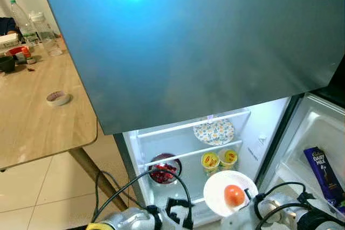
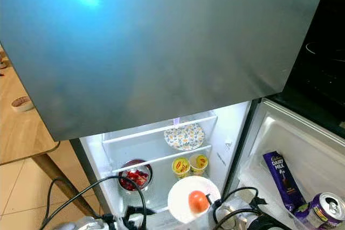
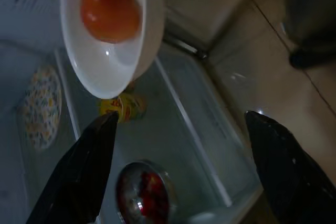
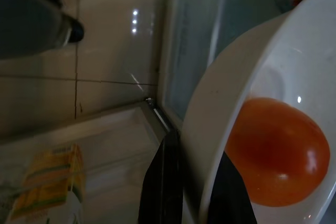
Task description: Restocking fridge
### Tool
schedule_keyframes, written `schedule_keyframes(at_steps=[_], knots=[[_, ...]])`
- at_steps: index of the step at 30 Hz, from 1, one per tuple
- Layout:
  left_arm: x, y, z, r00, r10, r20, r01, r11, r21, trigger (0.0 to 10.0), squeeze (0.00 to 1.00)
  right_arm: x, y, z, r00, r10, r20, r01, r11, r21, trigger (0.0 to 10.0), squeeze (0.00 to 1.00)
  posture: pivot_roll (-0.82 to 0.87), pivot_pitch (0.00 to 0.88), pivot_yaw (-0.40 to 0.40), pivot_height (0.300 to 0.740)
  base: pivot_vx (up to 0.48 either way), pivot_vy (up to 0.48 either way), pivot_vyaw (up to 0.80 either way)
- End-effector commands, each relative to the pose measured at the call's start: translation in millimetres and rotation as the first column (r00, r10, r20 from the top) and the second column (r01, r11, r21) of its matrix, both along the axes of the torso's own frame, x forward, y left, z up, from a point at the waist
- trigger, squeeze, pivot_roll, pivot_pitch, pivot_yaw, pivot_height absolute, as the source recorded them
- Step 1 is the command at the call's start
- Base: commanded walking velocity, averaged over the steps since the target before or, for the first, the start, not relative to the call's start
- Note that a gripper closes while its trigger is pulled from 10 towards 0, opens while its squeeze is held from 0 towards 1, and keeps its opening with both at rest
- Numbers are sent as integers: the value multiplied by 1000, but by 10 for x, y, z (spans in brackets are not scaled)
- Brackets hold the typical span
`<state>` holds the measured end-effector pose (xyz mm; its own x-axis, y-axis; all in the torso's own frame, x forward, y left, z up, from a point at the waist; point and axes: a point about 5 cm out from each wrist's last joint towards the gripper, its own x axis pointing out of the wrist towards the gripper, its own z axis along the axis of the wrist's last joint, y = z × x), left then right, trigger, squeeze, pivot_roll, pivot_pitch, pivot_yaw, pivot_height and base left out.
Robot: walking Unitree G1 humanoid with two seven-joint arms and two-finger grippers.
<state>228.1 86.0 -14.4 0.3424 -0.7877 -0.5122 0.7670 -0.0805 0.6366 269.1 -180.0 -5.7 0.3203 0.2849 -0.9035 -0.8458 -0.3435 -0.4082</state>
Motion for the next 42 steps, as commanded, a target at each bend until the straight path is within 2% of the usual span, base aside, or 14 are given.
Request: schedule_keyframes(at_steps=[1,4,5,8,10,11,12,17,18,22,26,30,35,42], knots=[[-20,50,-87,989,131,-62,-132,991,-10,10000,1000,53,42,31,998,-58,36,56,997,62,0,0,-82,11,40,740,0,0,0],[-50,111,-190,924,343,-168,-355,933,-48,10000,1000,71,60,31,993,-108,53,102,990,100,0,0,-86,14,42,740,0,0,0],[-50,111,-190,924,343,-168,-355,933,-48,10000,1000,71,60,31,993,-108,53,102,990,100,0,0,-86,14,42,740,0,0,0],[-119,197,-304,812,516,-272,-547,835,-50,10000,1000,86,103,34,986,-148,71,136,979,150,0,0,-86,19,33,740,0,0,0],[-195,259,-383,717,605,-347,-656,754,-41,10000,510,105,129,49,982,-168,87,150,972,182,3725,0,-86,19,33,740,0,0,0],[-225,290,-414,669,641,-375,-702,712,-35,10000,176,115,138,57,980,-174,95,153,970,191,7137,0,-86,19,33,740,0,0,0],[-248,319,-438,631,668,-394,-735,677,-29,10000,0,125,145,63,979,-179,102,157,968,198,10000,0,-86,19,33,740,0,0,0],[-337,458,-526,517,746,-420,-815,579,27,10000,0,170,218,88,968,-228,106,195,946,257,10000,0,-76,20,31,740,0,0,0],[-337,458,-526,517,746,-420,-815,579,27,10000,0,170,218,88,968,-228,106,195,946,257,10000,0,-76,20,31,740,0,0,0],[-366,546,-553,399,786,-472,-884,467,30,10000,0,201,390,117,945,-323,56,276,878,391,10000,0,-72,23,32,740,0,0,0],[-316,558,-525,361,790,-496,-908,418,6,10000,0,222,488,138,930,-366,20,317,831,456,10000,0,-69,23,30,740,0,0,0],[-195,559,-452,305,785,-539,-943,329,-55,10000,0,258,551,170,911,-412,-4,357,785,506,10000,0,-69,23,30,740,0,0,0],[-176,537,-449,294,783,-548,-946,321,-50,10000,0,306,558,208,915,-397,67,317,813,488,10000,0,-70,22,30,740,0,0,0],[-166,505,-442,298,779,-553,-945,322,-55,10000,0,366,514,234,891,-443,101,348,808,476,10000,0,-70,22,30,740,0,0,0]])
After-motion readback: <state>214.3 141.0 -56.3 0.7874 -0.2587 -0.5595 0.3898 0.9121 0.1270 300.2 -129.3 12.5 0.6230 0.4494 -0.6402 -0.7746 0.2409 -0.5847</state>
